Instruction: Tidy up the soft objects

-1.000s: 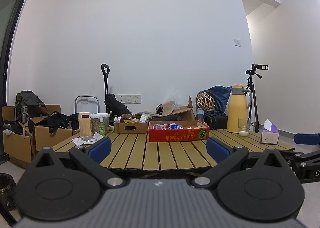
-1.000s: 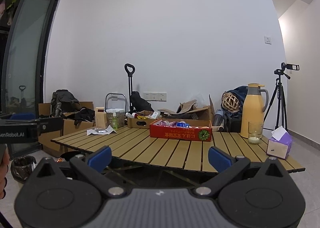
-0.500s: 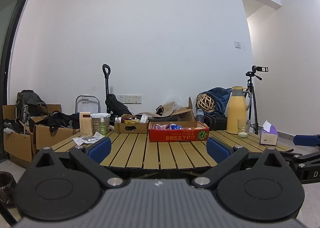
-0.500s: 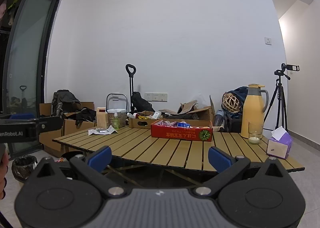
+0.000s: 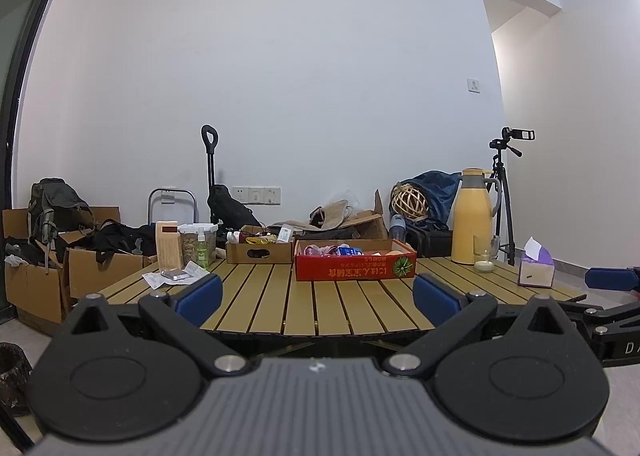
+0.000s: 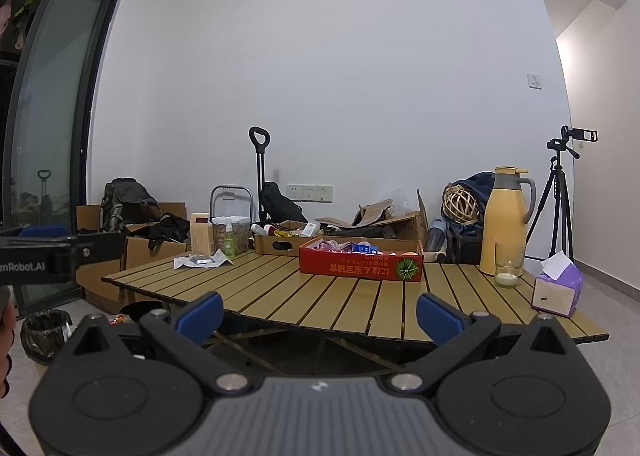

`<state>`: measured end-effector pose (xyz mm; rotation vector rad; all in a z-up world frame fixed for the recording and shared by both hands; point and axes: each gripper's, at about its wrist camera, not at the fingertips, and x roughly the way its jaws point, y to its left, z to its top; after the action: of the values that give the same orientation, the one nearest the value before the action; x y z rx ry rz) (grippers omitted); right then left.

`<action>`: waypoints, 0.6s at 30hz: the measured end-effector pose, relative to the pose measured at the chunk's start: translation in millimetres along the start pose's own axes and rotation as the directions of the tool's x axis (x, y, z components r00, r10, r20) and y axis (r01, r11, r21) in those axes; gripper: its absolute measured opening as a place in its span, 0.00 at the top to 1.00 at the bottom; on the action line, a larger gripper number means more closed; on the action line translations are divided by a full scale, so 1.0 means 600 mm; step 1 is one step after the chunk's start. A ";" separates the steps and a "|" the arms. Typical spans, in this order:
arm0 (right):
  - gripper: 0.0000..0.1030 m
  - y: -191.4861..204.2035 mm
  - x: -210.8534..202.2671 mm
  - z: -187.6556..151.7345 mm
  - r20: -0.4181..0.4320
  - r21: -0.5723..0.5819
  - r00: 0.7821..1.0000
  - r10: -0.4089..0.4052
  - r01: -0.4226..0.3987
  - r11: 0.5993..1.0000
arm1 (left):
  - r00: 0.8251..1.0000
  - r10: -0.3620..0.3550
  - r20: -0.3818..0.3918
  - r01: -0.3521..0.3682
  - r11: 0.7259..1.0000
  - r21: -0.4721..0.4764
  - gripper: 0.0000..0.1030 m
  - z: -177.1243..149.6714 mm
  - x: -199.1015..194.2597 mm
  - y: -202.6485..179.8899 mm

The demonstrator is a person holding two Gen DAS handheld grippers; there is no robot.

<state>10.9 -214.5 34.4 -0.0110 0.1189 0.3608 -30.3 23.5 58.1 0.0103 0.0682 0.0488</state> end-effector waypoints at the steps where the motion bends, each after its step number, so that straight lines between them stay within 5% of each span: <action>1: 0.00 -0.001 0.000 -0.001 -0.001 -0.001 1.000 0.001 -0.001 1.000 | 1.000 -0.001 -0.001 0.001 1.000 0.000 0.00 0.001 0.001 0.001; 18: 0.00 -0.007 0.005 0.000 0.003 -0.004 1.000 0.008 -0.008 1.000 | 1.000 -0.004 -0.005 0.004 1.000 -0.002 0.00 -0.002 0.004 0.001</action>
<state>15.3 -217.5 33.8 -0.0139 0.1154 0.3693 -27.9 24.5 56.9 0.0085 0.0733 0.0450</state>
